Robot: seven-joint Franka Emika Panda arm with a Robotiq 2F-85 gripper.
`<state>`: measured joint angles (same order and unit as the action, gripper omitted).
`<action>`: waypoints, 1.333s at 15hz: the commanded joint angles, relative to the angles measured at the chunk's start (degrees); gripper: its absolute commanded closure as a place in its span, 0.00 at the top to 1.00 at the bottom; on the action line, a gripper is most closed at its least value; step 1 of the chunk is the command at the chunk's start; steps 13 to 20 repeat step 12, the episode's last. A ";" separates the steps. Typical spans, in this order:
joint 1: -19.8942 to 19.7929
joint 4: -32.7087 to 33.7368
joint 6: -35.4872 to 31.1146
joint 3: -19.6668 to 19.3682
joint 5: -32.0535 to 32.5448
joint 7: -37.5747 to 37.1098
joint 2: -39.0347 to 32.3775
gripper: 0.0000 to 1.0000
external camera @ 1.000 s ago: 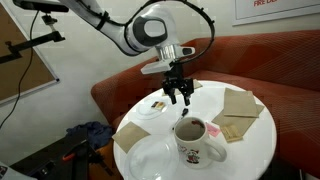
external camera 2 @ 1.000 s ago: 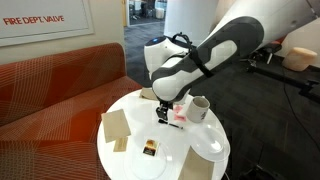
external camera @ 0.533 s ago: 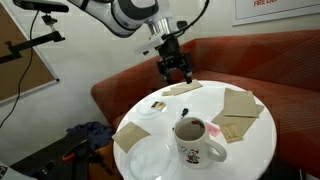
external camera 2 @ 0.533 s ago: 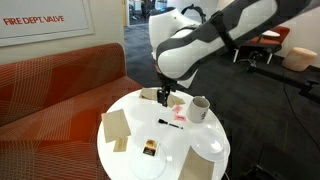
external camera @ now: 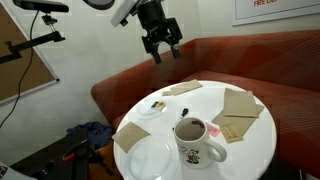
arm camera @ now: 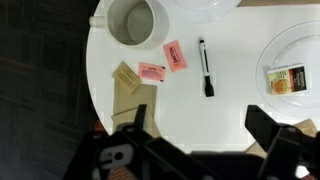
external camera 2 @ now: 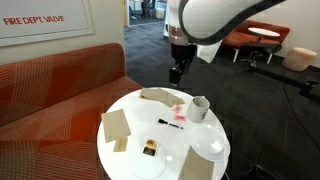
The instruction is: Take the marker from the white cup and put it on the table
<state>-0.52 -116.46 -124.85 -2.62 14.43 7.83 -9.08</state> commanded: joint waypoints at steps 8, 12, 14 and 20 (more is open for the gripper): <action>-1.40 -3.43 0.41 0.18 -1.41 3.36 7.24 1.00; -1.40 -3.64 0.41 0.18 -1.43 3.36 7.28 1.00; -1.40 -3.64 0.41 0.18 -1.43 3.36 7.28 1.00; -1.40 -3.64 0.41 0.18 -1.43 3.36 7.28 1.00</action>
